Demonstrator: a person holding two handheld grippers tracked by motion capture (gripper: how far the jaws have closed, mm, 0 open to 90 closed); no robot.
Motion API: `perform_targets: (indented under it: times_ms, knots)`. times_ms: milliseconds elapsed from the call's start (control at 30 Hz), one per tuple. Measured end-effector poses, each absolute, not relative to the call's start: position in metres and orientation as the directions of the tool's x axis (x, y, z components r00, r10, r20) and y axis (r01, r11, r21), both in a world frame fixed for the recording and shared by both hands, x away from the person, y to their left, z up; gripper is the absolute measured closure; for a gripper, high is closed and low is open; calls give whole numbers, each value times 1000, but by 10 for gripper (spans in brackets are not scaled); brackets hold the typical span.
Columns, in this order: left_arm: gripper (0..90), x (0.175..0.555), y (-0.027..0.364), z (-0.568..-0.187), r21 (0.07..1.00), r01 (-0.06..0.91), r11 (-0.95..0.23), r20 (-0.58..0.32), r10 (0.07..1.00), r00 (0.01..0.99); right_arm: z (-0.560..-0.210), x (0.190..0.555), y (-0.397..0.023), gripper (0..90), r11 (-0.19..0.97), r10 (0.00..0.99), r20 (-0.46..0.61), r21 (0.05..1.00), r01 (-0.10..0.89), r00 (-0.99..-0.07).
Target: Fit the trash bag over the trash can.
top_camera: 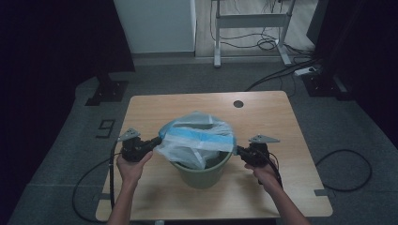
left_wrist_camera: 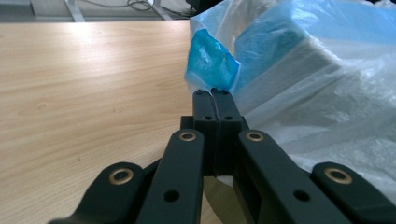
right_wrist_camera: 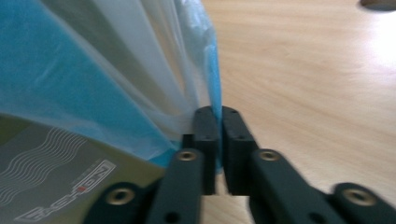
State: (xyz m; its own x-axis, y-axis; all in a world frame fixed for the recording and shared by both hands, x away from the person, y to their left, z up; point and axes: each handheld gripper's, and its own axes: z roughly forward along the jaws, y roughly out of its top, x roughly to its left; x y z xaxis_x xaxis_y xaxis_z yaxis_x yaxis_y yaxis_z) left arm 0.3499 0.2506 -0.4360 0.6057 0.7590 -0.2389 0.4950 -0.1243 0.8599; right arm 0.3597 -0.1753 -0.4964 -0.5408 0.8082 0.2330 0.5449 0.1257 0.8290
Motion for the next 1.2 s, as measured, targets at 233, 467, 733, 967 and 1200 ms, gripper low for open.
perform_targets:
  times_ms: [233, 467, 733, 967, 1200]
  knots:
    - [892, 348, 251, -433, 872, 477, -107, -234, 765, 600, -464, 344, -196, 571, 2, 847, 235, 895, 446, -476]
    - [890, 347, 252, -432, 879, 467, -99, -233, 765, 601, -417, 328, -197, 534, 22, 795, 197, 936, 352, -574]
    - [890, 346, 251, -428, 884, 458, -94, -232, 761, 606, -389, 325, -170, 509, 88, 704, 163, 946, 312, -691]
    - [890, 345, 250, -426, 887, 452, -91, -232, 758, 609, -378, 335, -139, 487, 142, 639, 157, 938, 316, -753]
    - [890, 345, 251, -424, 890, 448, -87, -234, 755, 612, -374, 342, -122, 476, 165, 615, 157, 933, 321, -772]
